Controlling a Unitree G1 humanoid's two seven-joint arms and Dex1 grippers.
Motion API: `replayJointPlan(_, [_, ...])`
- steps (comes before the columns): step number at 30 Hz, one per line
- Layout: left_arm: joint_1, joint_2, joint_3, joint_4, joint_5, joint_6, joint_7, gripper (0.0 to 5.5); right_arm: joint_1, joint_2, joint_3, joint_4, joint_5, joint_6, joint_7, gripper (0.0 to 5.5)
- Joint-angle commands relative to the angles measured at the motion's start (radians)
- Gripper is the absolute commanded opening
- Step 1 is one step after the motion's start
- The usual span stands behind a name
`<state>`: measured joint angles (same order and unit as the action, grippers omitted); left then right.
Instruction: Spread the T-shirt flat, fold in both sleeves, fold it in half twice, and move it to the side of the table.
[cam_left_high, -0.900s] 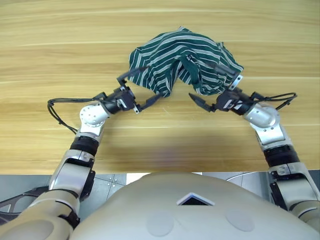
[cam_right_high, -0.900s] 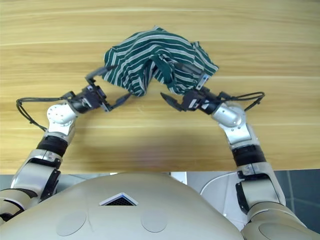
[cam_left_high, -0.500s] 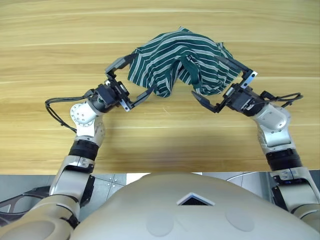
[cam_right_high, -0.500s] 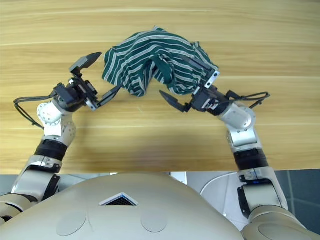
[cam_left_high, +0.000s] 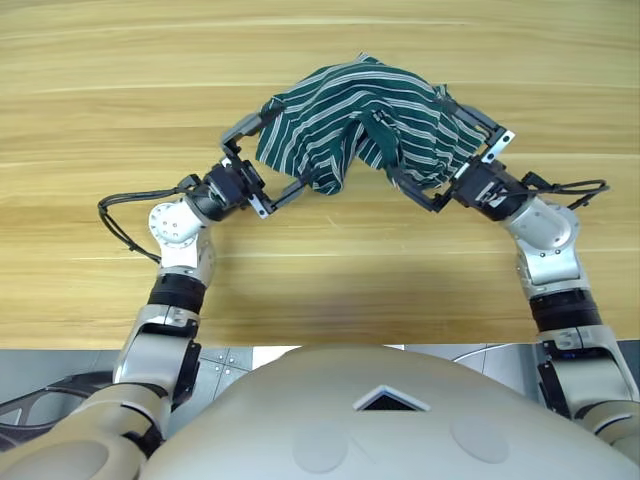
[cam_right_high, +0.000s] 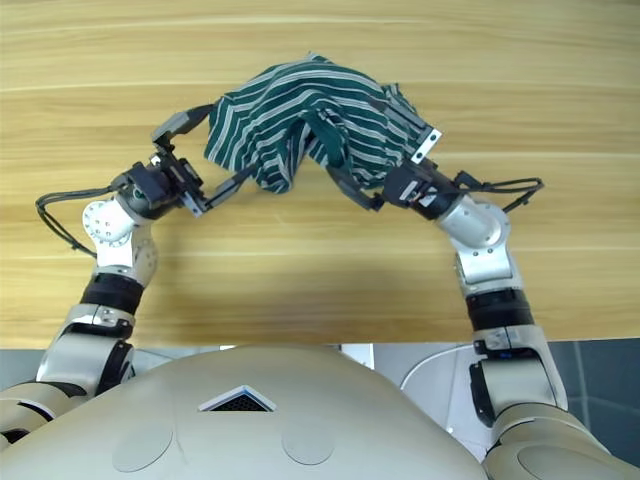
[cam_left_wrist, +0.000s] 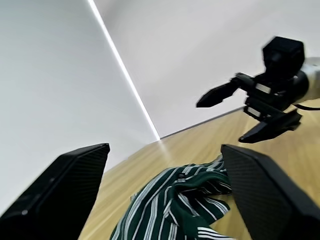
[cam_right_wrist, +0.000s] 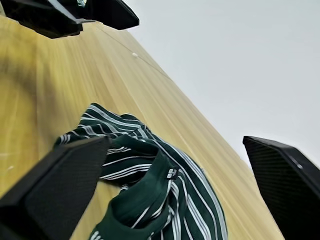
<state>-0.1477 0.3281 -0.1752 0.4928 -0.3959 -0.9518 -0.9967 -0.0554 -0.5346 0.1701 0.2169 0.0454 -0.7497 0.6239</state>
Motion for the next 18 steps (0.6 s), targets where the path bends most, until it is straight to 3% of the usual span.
replayJointPlan(1, [0.002,0.000,-0.002,-0.005,0.020,0.009,-0.019,4.13,0.003,-0.004,0.000,0.001,-0.019,-0.006,0.007,4.90])
replayJointPlan(14, [0.017,-0.006,-0.003,-0.014,0.035,0.010,-0.026,4.13,0.034,-0.013,0.026,-0.013,-0.044,-0.026,0.035,4.90])
replayJointPlan(18, [-0.024,-0.004,0.033,0.048,0.105,-0.017,0.039,4.13,-0.027,0.006,-0.034,0.043,-0.109,0.042,-0.066,4.90])
